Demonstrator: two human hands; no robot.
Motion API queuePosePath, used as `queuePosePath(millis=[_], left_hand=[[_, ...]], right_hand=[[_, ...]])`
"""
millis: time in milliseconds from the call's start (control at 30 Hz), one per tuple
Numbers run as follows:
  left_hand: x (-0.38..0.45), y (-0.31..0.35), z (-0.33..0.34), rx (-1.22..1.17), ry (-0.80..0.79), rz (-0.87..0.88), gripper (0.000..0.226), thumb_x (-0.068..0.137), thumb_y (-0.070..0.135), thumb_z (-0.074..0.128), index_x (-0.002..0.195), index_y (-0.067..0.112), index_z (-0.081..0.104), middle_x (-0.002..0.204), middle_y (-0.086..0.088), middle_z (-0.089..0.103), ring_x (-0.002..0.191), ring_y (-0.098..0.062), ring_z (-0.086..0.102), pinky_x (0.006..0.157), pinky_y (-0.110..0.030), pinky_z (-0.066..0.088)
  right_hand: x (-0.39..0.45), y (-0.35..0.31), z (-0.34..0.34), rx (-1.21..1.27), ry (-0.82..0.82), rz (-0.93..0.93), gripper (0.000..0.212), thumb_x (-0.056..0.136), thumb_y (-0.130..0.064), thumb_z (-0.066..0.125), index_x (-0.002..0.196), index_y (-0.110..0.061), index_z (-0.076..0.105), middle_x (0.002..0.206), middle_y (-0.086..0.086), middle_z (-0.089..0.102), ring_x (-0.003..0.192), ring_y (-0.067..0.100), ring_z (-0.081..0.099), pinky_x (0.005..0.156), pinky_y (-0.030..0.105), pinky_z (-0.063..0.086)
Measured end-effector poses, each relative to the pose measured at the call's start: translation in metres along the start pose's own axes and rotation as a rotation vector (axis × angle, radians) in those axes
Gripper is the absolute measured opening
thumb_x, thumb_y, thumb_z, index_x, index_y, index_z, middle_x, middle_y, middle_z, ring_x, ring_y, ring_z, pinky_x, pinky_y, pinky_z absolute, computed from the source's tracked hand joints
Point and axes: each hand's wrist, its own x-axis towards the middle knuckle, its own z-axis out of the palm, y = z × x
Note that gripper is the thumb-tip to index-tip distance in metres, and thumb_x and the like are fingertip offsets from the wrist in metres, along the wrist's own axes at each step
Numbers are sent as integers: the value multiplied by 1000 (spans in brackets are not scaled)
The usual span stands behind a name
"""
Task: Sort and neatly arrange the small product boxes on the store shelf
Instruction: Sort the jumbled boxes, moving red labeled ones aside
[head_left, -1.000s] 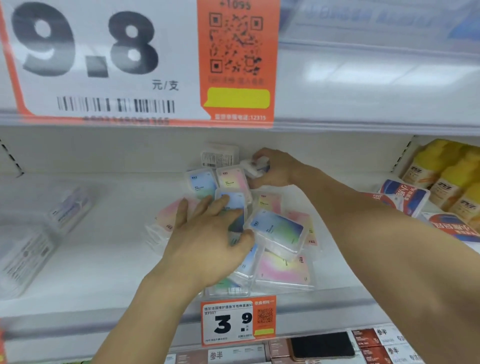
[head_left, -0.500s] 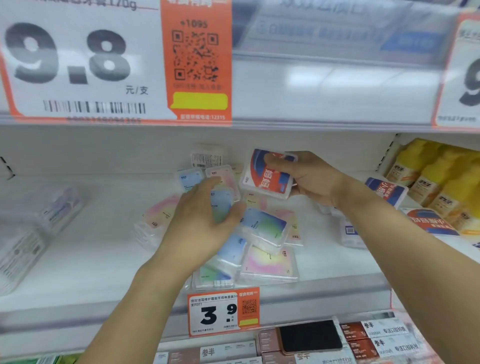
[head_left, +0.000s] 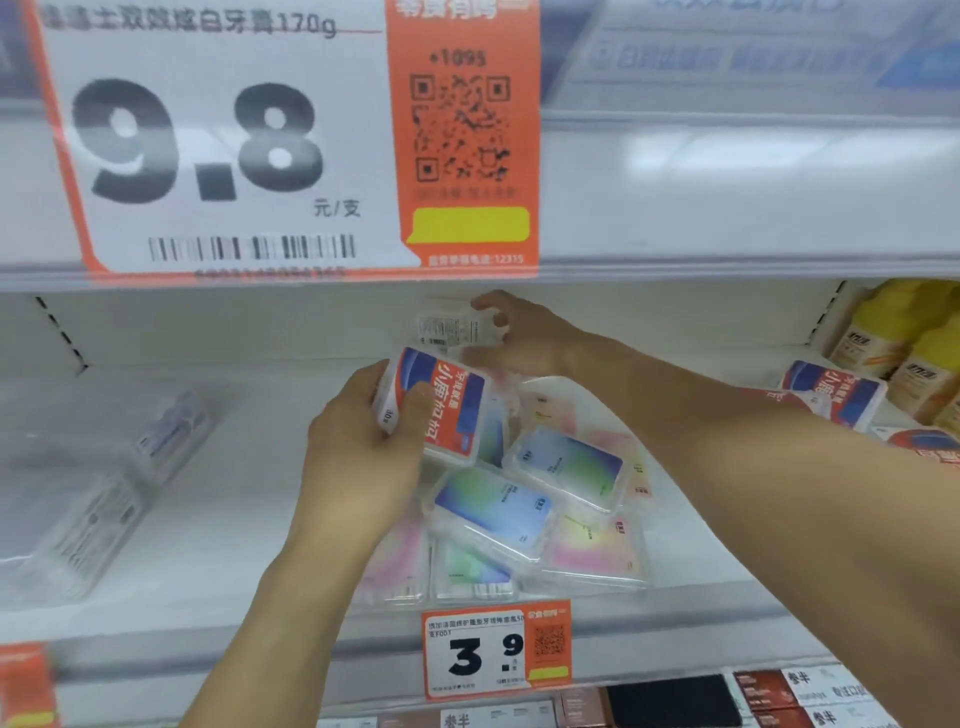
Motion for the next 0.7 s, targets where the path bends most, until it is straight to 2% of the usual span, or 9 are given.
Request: queuePosePath(millis=[67, 167, 233, 300, 400, 467, 567, 633, 700], left_hand=[[6, -6, -12, 17, 38, -14, 22, 95, 34, 53, 113, 31, 64, 94, 16, 71, 81, 3, 65, 60, -13, 44], [11, -14, -25, 44, 14, -48, 24, 95, 33, 53, 117, 30, 63, 94, 19, 67, 86, 2, 63, 66, -15, 42], [11, -19, -29, 72, -25, -60, 25, 95, 32, 54, 118, 28, 63, 94, 18, 67, 86, 1, 63, 66, -15, 42], [10, -21, -31, 88, -47, -60, 26, 96, 32, 53, 119, 28, 63, 96, 16, 67, 85, 2, 62, 64, -13, 41], [7, -22, -31, 100, -51, -55, 27, 96, 32, 53, 122, 30, 60, 100, 14, 67, 81, 7, 60, 57, -5, 37], [5, -22, -31, 97, -47, -52, 28, 96, 31, 54, 124, 30, 59, 102, 13, 67, 81, 7, 61, 54, -4, 39], [5, -21, -30, 79, -34, -58, 29, 96, 31, 54, 124, 29, 59, 99, 15, 67, 81, 6, 62, 57, -7, 39], [6, -21, -29, 74, -24, -61, 28, 96, 32, 54, 123, 29, 59, 93, 21, 64, 79, 7, 61, 57, -6, 39], [8, -20, -27, 75, -21, -64, 28, 96, 34, 54, 123, 30, 59, 90, 24, 62, 76, 8, 60, 54, -4, 38]], right_hand=[[6, -5, 8, -62, -53, -37, 88, 79, -40, 79, 150, -28, 27, 140, 4, 50, 118, 23, 54, 96, 32, 46], [7, -2, 5, -33, -41, -22, 93, 77, -34, 83, 150, -22, 27, 144, 7, 46, 122, 25, 53, 96, 31, 46], [4, 3, -7, -21, 38, 23, 83, 77, -35, 83, 145, -20, 38, 144, 7, 47, 119, 24, 56, 92, 31, 49], [-3, 9, -23, -2, 124, 100, 61, 80, -35, 78, 133, -21, 51, 133, 6, 55, 102, 18, 61, 78, 27, 52], [-11, 25, -37, 1, 88, 245, 48, 85, -29, 70, 127, -8, 59, 121, 17, 62, 83, 15, 57, 67, 26, 48], [-16, 34, -36, -89, 40, 286, 47, 89, -28, 65, 125, 1, 61, 128, 24, 61, 87, 23, 57, 74, 32, 48], [-17, 35, -30, -212, 131, 226, 48, 91, -36, 64, 131, -12, 58, 139, 8, 55, 120, 25, 56, 97, 31, 43], [-14, 26, -26, -179, 222, 147, 46, 93, -37, 60, 134, -17, 55, 139, 5, 55, 124, 23, 54, 102, 30, 42], [-7, 14, -17, -197, 225, 88, 46, 94, -38, 56, 134, -16, 55, 136, 5, 58, 122, 24, 55, 101, 32, 45]])
